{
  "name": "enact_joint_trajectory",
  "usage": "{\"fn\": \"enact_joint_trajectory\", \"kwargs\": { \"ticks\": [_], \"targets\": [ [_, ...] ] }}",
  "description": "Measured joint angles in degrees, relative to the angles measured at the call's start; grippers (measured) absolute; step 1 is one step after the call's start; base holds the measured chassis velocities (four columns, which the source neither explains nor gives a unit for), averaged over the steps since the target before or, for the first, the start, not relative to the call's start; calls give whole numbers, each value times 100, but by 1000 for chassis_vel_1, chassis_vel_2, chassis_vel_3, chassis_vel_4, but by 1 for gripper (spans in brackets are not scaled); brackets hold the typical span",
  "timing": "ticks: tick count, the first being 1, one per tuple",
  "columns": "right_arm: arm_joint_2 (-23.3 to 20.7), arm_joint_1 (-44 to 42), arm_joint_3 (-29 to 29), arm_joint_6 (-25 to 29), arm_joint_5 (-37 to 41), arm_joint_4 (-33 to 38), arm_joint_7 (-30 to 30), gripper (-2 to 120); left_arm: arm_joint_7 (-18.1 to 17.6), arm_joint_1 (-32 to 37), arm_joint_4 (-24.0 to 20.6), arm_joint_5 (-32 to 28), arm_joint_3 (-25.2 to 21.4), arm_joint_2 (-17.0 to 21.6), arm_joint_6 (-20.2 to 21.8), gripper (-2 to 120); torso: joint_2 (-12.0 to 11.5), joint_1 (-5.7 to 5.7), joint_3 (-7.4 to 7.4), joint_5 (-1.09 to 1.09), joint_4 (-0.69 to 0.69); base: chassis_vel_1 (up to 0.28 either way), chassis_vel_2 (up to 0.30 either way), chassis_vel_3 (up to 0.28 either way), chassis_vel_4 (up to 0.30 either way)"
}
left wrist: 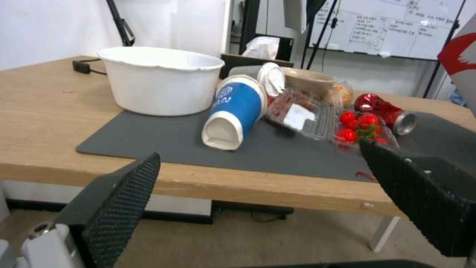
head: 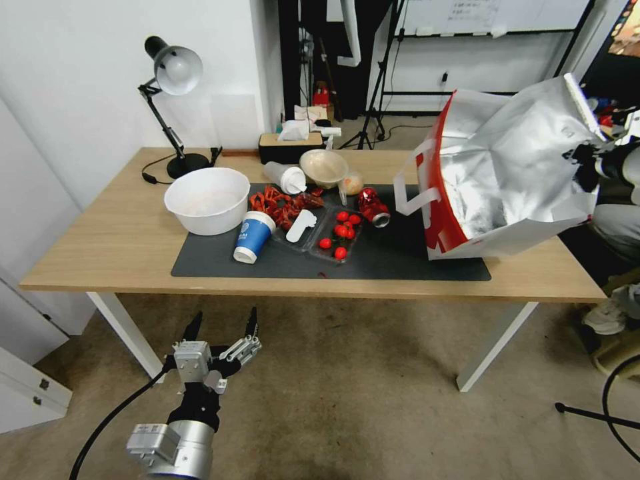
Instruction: Pick up the food delivery bag from the floor and place it on the table.
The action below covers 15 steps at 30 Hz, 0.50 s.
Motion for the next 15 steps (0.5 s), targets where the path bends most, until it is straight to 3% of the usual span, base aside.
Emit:
{"fn": "enact_joint_trajectory", "kwargs": {
  "ticks": [15],
  "targets": [
    [50, 49, -79, 16, -1, -196, 53, 0, -2, 6, 26, 29, 18, -14, -14, 100, -1, 0, 0, 0, 1, 0, 0, 0, 0]
  ]
}}
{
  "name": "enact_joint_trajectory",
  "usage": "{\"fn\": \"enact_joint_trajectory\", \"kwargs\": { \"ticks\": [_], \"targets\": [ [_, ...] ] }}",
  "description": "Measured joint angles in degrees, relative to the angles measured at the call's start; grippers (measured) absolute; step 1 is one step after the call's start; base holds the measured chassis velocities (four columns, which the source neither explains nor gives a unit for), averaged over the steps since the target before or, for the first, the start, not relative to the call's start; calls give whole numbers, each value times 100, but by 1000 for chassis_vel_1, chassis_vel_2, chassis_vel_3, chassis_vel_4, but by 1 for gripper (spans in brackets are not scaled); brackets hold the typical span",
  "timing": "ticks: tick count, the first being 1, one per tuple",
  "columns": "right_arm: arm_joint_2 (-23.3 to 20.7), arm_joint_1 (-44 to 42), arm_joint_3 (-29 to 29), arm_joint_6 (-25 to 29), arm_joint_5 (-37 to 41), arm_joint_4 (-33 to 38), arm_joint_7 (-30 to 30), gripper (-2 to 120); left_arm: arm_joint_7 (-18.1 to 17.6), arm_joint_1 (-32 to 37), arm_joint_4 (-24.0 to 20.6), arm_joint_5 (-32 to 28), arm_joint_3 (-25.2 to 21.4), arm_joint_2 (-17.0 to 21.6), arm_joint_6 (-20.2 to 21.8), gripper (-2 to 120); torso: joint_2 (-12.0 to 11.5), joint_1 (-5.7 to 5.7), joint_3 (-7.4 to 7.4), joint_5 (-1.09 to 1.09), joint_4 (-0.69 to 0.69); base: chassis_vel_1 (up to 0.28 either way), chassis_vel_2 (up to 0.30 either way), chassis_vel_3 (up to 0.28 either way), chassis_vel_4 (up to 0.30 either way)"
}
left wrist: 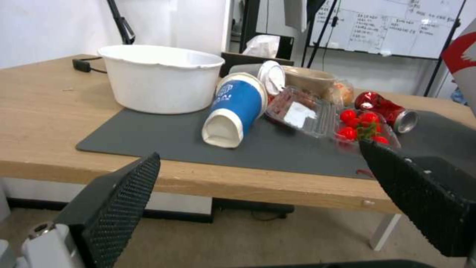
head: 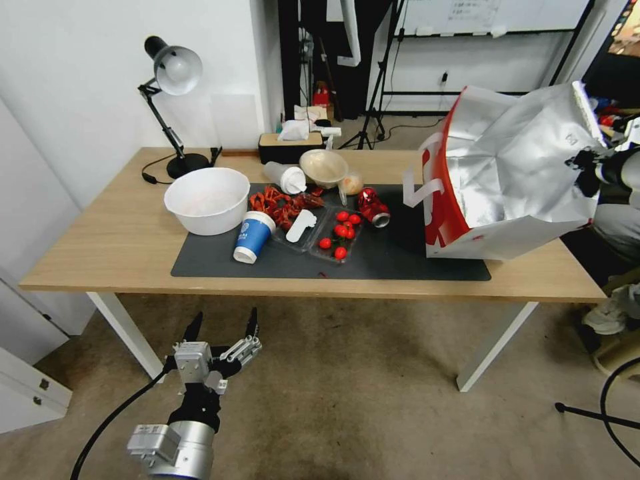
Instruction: Pick up the food delivery bag from the floor and place it on the table.
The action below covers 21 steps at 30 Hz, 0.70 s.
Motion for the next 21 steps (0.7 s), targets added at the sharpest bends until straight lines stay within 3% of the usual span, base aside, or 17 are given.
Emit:
{"fn": "enact_joint_trajectory", "kwargs": {
  "ticks": [14, 17, 19, 21],
  "targets": [
    [-12, 93, -108, -28, 62, -62, -87, 0, 26, 34, -21, -3, 30, -5, 20, 100, 0, 0, 0, 0, 0, 0, 0, 0, 0],
    [-6, 117, -137, -42, 58, -62, -121, 14, 26, 38, -27, -6, 27, -6, 21, 100, 0, 0, 0, 0, 0, 0, 0, 0, 0],
    [-6, 123, -144, -44, 57, -61, -128, 15, 26, 38, -27, -6, 27, -7, 22, 100, 0, 0, 0, 0, 0, 0, 0, 0, 0],
    [-6, 141, -164, -45, 53, -62, -136, 28, 27, 38, -28, -7, 27, -11, 23, 100, 0, 0, 0, 0, 0, 0, 0, 0, 0]
  ]
}}
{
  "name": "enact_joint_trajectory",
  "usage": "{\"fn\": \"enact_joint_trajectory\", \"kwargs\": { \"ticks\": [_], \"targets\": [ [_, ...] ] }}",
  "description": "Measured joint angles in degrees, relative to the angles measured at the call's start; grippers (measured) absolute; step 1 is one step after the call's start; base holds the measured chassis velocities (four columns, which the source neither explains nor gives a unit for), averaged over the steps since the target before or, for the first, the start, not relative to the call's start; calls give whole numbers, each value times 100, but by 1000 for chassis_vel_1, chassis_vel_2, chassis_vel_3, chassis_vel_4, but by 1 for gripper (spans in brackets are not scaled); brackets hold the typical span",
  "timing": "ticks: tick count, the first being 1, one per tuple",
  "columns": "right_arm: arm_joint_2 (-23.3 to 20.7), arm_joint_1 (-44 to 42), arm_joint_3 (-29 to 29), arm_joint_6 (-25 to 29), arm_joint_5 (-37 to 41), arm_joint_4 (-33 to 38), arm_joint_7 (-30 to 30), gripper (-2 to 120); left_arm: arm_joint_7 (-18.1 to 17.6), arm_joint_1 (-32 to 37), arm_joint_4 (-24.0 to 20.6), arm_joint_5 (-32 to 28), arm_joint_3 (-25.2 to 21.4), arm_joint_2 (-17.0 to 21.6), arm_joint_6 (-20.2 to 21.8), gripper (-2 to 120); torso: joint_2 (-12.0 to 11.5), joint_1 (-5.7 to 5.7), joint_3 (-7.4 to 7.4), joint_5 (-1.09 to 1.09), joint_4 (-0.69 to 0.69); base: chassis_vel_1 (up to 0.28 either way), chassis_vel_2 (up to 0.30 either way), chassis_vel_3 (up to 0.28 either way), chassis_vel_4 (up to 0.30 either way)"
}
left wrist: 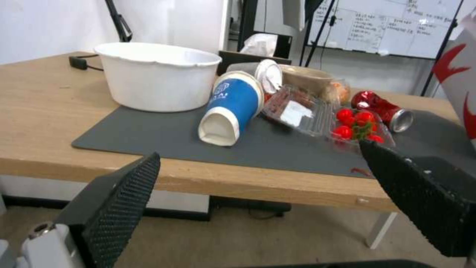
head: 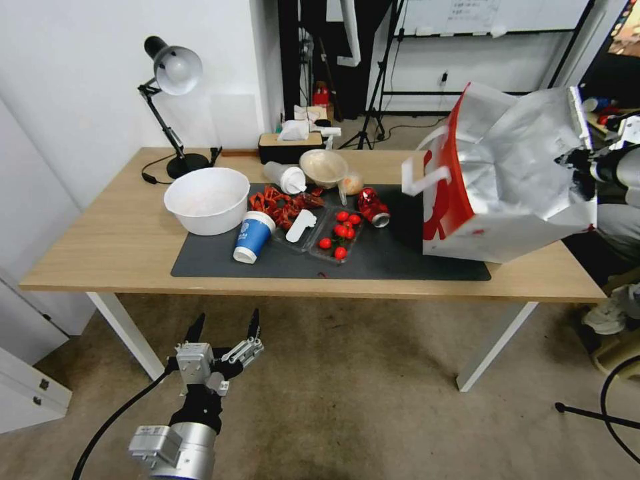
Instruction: Pick up the food delivery bag from the floor and place it on the table.
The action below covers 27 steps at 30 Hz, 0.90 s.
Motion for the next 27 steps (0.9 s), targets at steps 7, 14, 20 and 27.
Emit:
{"fn": "enact_joint_trajectory", "kwargs": {
  "ticks": [7, 14, 20, 27],
  "targets": [
    [2, 113, -106, 0, 3, -27, -4, 53, 1, 1, -2, 0, 2, -6, 4, 100, 0, 0, 0, 0, 0, 0, 0, 0, 0],
    [47, 259, -350, 11, -272, -58, -166, 80, 4, 10, -2, 1, 7, -7, 6, 100, 0, 0, 0, 0, 1, 0, 0, 0, 0],
    [49, 270, -451, 129, -1000, 102, -435, 99, 4, 3, 1, -3, 2, 4, 6, 100, 0, 0, 0, 0, 0, 0, 0, 0, 0],
    [-28, -38, -275, 650, -1630, 501, -873, 100, -1, -8, -19, -11, -17, 7, 15, 100, 0, 0, 0, 0, 0, 0, 0, 0, 0]
  ]
}}
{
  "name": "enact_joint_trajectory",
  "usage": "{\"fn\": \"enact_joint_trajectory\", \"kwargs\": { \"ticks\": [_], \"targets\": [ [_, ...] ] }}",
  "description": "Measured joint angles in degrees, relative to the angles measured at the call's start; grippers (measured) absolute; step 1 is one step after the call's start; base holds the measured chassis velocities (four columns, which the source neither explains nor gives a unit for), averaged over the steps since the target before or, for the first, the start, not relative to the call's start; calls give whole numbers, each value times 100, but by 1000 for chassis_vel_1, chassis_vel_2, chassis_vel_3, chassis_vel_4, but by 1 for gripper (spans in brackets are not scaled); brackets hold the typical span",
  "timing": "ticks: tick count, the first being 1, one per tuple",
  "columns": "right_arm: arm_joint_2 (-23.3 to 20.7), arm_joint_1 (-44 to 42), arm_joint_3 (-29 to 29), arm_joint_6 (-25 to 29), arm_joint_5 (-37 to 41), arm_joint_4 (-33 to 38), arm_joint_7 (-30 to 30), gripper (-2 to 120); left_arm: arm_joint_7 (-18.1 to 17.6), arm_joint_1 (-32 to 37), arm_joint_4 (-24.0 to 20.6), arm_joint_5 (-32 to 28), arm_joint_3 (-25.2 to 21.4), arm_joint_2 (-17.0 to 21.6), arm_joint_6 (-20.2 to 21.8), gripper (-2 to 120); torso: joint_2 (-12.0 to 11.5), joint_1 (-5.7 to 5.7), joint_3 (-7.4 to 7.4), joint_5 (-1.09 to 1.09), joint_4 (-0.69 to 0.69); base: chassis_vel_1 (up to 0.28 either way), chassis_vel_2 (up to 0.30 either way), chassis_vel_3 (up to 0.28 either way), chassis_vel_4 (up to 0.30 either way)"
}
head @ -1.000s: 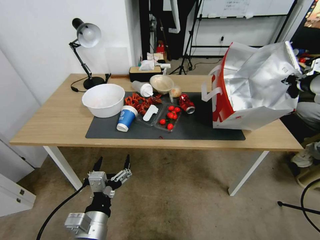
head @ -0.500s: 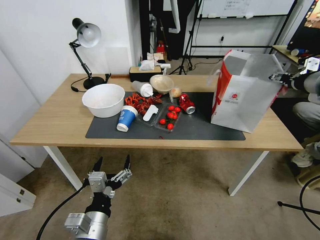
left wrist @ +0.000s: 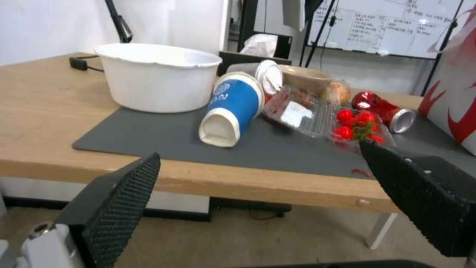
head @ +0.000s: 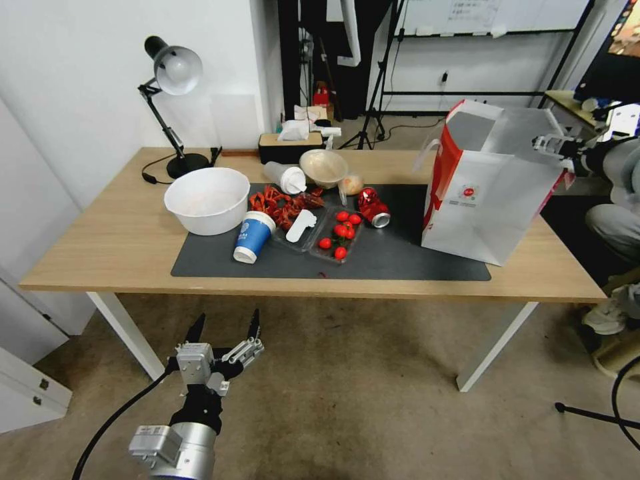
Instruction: Pick up the food delivery bag from the floor and place it on the table.
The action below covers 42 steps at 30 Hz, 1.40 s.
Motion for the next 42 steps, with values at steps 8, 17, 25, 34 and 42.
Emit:
{"fn": "enact_joint_trajectory", "kwargs": {
  "ticks": [8, 17, 25, 34, 42],
  "targets": [
    [146, -1287, 373, 2106, -1638, 829, -1147, 100, -92, -53, -103, 22, -58, 0, 56, 100, 0, -1, 0, 0, 1, 0, 0, 0, 0],
    [769, -3360, 501, 4290, -3471, 1456, -2051, 100, -106, -14, -64, 42, -120, -118, -347, 100, 0, -1, -1, 0, 1, 0, 0, 0, 0],
    [1208, -4763, 429, 5333, -4581, 1459, -2386, 100, -98, -4, -74, 75, -127, -204, -437, 100, 1, -1, -1, -1, -1, 0, 0, 0, 0],
    [2022, -6365, 435, 6390, -5333, 1281, -2757, 100, -173, -55, 61, 94, -103, -204, -509, 100, 1, -1, -1, 0, -1, 0, 0, 0, 0],
    [2532, -6894, 313, 6645, -5437, 1064, -2920, 100, -176, -109, 218, 118, -103, -159, -504, 100, 1, -1, -1, 0, 1, 0, 0, 0, 0]
  ]
}}
